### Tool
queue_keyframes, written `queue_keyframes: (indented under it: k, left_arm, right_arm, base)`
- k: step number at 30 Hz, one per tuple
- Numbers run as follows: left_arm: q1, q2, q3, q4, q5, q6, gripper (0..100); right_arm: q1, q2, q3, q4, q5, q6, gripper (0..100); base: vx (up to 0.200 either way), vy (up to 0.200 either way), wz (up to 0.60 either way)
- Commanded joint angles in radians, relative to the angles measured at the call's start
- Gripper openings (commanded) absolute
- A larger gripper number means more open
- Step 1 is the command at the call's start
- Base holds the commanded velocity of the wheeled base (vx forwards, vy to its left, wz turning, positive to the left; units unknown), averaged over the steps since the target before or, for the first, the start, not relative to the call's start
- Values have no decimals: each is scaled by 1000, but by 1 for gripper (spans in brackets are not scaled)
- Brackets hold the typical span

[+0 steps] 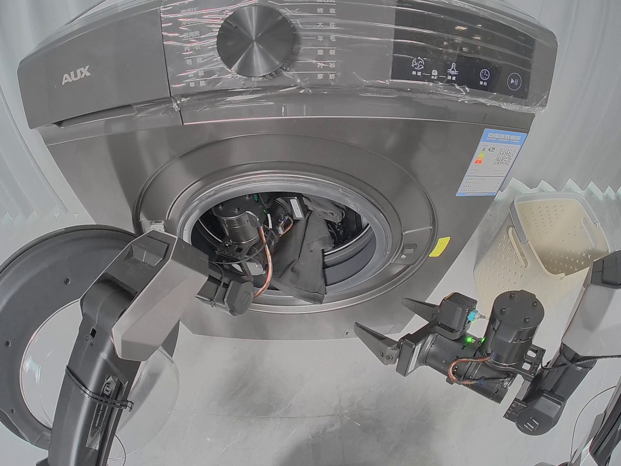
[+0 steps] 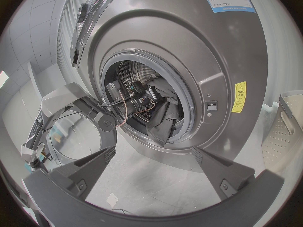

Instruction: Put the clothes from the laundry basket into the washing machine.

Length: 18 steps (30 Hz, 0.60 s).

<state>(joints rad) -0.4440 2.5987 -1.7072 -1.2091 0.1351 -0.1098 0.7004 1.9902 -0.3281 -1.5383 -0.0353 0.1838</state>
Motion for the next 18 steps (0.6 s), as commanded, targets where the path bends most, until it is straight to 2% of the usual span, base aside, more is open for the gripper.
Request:
queue_keyframes:
  k: [1,2,6,11,13,14,16,18]
  left_arm:
    - [-4,23,-3,8,6,-4,0]
    - [-5,20,5,8,6,-5,100]
    - [-12,-12,77,-13,4,-2,100]
    - [-15,-181,348,53,-12,-2,100]
    - [-18,-212,399,74,-15,-1,100]
    - [-30,-258,477,108,-37,1,100]
    - [-42,-285,520,125,-65,-1,100]
    - [-56,-285,535,134,-72,5,100]
  right_arm:
    - [4,4,-2,0,0,0,100]
    - [4,4,0,0,0,0,100]
    - [5,4,-9,0,-1,0,100]
    - [4,4,-12,-2,0,0,100]
    - [5,4,-12,-2,0,0,100]
    - [5,4,-16,-2,-1,0,100]
    - [13,4,-20,-2,-1,2,100]
    - [16,4,-23,-2,-1,2,100]
  base:
    - [0,0,0]
    - [0,0,0]
    - [0,0,0]
    - [0,0,0]
    - [0,0,0]
    - [0,0,0]
    - [0,0,0]
    - [0,0,0]
